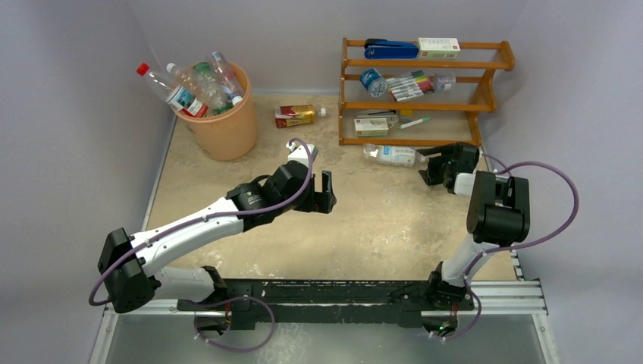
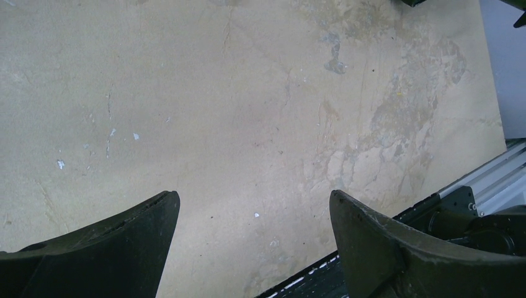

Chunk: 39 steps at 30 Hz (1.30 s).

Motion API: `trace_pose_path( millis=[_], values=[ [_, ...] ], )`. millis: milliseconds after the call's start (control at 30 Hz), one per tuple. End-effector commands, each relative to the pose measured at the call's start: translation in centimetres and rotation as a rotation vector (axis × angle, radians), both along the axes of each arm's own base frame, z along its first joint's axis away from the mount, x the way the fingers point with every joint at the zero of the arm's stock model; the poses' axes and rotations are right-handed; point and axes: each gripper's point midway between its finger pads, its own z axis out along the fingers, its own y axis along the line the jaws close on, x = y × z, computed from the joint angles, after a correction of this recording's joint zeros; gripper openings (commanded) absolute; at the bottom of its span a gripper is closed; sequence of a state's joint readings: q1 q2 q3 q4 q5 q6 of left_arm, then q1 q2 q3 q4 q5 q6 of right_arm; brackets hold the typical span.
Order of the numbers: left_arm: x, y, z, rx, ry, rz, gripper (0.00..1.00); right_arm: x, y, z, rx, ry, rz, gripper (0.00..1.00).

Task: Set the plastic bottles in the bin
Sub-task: Pick up the plastic bottle at the center of the board.

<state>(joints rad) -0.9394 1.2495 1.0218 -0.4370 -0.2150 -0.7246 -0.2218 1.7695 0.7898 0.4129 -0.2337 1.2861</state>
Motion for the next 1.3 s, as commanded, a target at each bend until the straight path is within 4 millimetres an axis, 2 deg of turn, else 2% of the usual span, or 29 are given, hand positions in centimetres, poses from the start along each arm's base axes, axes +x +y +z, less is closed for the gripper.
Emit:
trace_pose_path(
  millis=[0, 133, 333, 500, 733, 900, 1033, 1267],
  values=[
    [0.2, 0.2, 1.9, -0.043, -0.039, 0.022, 0.91, 1.3, -0.1, -0.3, 0.014, -0.006, 0.010, 0.71],
    [0.0, 0.4, 1.9, -0.044, -0.036, 0.025, 0.91, 1.7, 0.1, -1.1, 0.010, 0.003, 0.035, 0.64],
    [0.0, 0.5, 2.1, -0.047, -0.038, 0.033, 0.91, 1.1, 0.2, -1.1, -0.021, -0.016, 0.061, 0.43],
    [0.1, 0.8, 2.2, -0.032, -0.047, 0.036, 0.91, 0.3, 0.3, 1.0, -0.092, -0.092, 0.099, 0.33],
    [0.2, 0.7, 3.6, -0.012, -0.087, -0.010, 0.94, -2.6, 2.5, 4.0, -0.177, -0.188, 0.270, 0.30],
    [0.3, -0.2, 5.5, 0.004, -0.117, -0.081, 0.94, -4.4, 5.5, 7.4, -0.254, -0.279, 0.447, 0.31],
    [0.5, -0.9, 7.2, 0.007, -0.143, -0.124, 0.94, -5.4, 8.7, 11.5, -0.350, -0.363, 0.595, 0.32],
    [0.8, -1.9, 7.8, 0.023, -0.169, -0.182, 0.94, -7.7, 15.2, 17.8, -0.417, -0.506, 0.853, 0.34]
  ],
)
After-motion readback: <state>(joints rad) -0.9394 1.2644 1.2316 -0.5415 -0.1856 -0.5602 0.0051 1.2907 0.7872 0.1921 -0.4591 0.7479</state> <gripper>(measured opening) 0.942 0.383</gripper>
